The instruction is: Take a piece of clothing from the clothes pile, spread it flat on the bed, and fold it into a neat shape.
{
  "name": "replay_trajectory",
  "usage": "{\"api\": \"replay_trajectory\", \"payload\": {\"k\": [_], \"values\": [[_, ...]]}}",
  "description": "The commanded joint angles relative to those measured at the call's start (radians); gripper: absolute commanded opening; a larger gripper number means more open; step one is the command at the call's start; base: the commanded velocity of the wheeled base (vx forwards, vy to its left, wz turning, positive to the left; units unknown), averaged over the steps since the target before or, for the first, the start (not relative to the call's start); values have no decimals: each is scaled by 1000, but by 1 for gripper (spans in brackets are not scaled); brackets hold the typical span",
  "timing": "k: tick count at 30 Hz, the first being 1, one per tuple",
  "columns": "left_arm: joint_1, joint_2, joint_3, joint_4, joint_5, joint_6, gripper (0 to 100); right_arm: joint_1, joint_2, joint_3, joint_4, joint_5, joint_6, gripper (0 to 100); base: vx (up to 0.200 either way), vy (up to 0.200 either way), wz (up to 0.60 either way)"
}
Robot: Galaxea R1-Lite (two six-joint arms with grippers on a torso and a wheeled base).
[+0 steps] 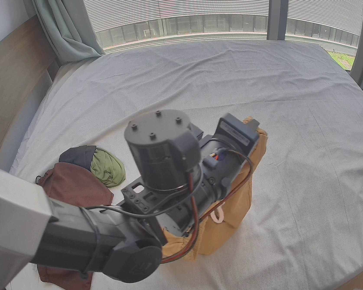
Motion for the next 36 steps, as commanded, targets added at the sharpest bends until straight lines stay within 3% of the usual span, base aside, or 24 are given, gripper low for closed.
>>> {"api": "replay_trajectory", "payload": {"k": [1,10,27,32,36], "values": [[-61,82,-109,39,0,-31,0,0,-12,16,0,0,1,100,0,0,0],[-121,61,-226,105,-11,-87,0,0,-12,18,0,0,1,100,0,0,0],[-160,-59,-442,269,-12,-183,0,0,-12,16,0,0,1,100,0,0,0],[-160,-30,-385,266,-3,-192,0,0,-12,18,0,0,1,100,0,0,0],[-75,-19,-240,212,-8,-182,0,2,-12,18,0,0,1,100,0,0,0]]}}
